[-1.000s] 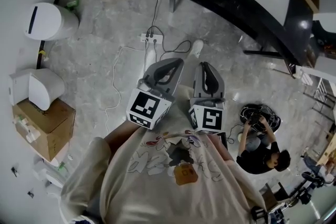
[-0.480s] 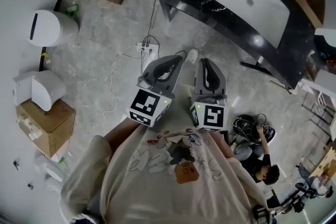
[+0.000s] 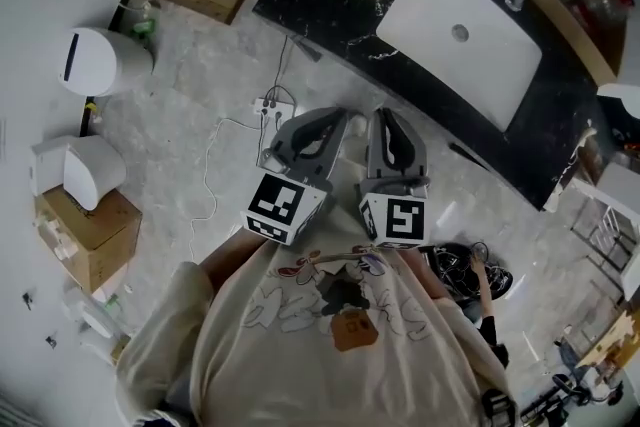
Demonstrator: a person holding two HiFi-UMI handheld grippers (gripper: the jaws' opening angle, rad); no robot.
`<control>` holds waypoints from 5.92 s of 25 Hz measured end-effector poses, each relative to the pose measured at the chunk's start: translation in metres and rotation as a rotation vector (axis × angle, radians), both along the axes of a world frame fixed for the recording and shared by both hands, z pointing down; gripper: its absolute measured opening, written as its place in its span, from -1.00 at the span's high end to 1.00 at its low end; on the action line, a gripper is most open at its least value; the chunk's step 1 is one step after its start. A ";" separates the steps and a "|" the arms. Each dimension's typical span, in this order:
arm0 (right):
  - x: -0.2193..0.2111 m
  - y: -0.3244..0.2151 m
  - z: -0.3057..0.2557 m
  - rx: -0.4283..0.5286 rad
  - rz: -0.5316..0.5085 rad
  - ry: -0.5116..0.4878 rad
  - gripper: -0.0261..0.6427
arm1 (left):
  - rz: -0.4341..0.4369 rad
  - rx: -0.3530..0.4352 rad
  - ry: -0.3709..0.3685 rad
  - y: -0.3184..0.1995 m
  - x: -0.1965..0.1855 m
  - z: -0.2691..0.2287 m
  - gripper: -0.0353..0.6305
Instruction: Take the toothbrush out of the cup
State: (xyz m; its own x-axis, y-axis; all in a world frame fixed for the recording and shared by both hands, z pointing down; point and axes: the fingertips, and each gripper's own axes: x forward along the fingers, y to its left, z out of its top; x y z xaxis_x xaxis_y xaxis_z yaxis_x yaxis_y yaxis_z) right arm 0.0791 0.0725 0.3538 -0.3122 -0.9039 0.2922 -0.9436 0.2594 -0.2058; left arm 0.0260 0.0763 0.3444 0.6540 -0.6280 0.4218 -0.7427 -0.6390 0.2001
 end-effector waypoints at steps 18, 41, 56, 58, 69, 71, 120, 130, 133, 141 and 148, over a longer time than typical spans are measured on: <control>0.017 -0.072 -0.008 0.020 -0.014 0.004 0.81 | -0.021 0.024 0.019 -0.072 0.016 -0.012 0.85; 0.008 -0.194 0.017 -0.059 0.082 -0.001 0.81 | 0.054 -0.058 0.051 -0.201 0.003 0.011 0.85; 0.010 -0.249 0.053 -0.152 0.130 0.002 0.71 | 0.113 -0.148 0.071 -0.257 0.008 0.045 0.85; 0.011 -0.255 0.057 -0.163 0.136 0.003 0.69 | 0.121 -0.157 0.072 -0.263 0.010 0.048 0.85; 0.020 -0.283 0.077 -0.217 0.173 0.003 0.53 | 0.146 -0.189 0.065 -0.293 0.015 0.064 0.85; 0.023 -0.288 0.081 -0.228 0.183 0.003 0.48 | 0.148 -0.193 0.065 -0.299 0.017 0.066 0.85; 0.004 -0.327 0.099 -0.279 0.186 0.071 0.71 | 0.163 -0.230 0.076 -0.336 -0.003 0.081 0.85; 0.004 -0.311 0.078 -0.217 0.187 0.055 0.71 | 0.149 -0.197 0.082 -0.314 -0.008 0.070 0.85; 0.007 -0.302 0.072 -0.198 0.193 0.051 0.71 | 0.152 -0.188 0.081 -0.305 -0.007 0.068 0.85; 0.009 -0.279 0.051 -0.122 0.180 0.054 0.71 | 0.155 -0.156 0.085 -0.276 -0.002 0.054 0.85; 0.010 -0.257 0.031 -0.057 0.148 0.060 0.72 | 0.139 -0.131 0.083 -0.251 0.001 0.046 0.85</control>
